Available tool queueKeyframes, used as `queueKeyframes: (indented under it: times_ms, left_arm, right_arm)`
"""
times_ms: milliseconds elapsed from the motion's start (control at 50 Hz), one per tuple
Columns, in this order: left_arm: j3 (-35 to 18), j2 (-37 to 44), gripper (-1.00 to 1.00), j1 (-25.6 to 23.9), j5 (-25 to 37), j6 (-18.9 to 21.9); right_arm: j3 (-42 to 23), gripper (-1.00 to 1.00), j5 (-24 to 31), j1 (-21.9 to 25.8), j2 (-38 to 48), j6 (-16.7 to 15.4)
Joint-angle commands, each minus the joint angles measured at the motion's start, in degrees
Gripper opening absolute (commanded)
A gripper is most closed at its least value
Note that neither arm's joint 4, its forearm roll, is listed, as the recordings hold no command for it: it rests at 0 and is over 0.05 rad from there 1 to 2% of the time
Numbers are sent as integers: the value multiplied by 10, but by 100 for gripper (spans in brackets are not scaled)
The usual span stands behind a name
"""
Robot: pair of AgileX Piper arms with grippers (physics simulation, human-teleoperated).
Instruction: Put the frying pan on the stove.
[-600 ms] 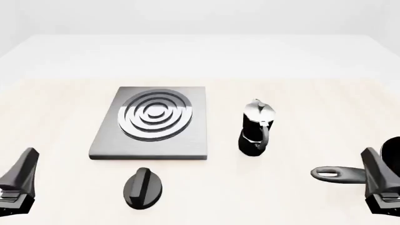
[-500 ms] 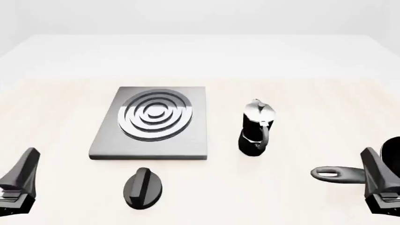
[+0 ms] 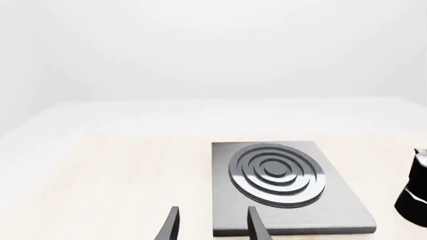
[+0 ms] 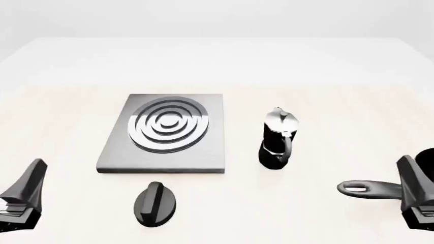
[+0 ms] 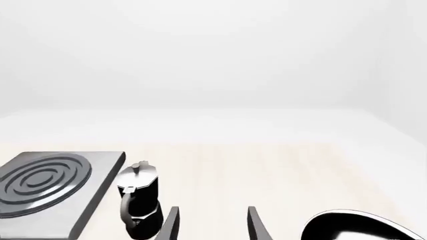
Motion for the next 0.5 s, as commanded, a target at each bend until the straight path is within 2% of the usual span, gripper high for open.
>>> queueKeyframes:
  times_ms: [20,500]
  left_arm:
    - [-1,17,100,-4,-12,1]
    - [-11,49,100,-17,-28,6]
  right_arm:
    - [-44,100,18,-3,-2,7]
    - [-259,100,114,3,-3,22]
